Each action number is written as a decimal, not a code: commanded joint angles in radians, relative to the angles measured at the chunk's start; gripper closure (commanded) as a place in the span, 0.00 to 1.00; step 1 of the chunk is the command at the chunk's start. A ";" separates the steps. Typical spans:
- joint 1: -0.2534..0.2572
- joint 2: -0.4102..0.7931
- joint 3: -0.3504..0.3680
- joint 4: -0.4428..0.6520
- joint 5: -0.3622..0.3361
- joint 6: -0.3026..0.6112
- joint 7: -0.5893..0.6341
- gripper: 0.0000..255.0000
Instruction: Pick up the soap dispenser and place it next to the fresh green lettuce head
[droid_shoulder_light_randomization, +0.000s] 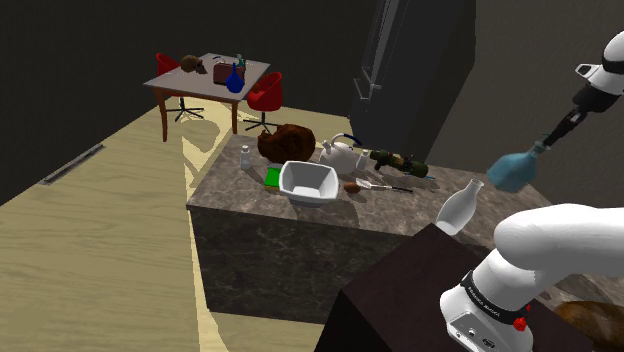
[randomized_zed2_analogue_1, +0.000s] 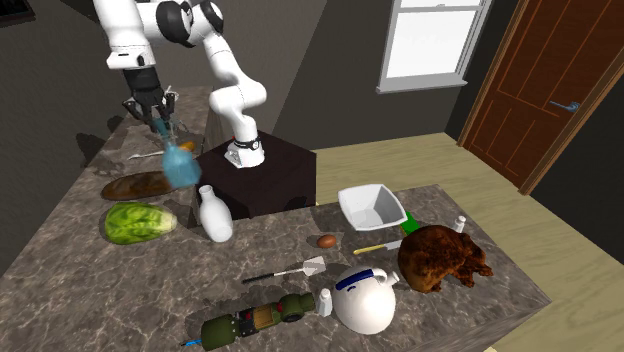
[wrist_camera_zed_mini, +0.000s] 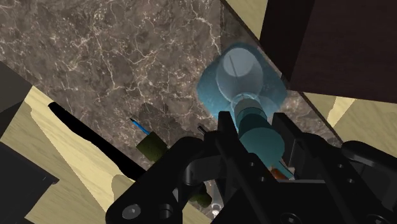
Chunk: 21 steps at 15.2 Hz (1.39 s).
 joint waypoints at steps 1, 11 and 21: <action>0.003 0.016 -0.050 0.034 -0.014 0.002 -0.050 1.00; 0.089 0.117 -0.343 0.247 -0.050 0.013 -0.295 1.00; 0.395 0.177 -0.767 0.581 -0.058 -0.019 -0.517 1.00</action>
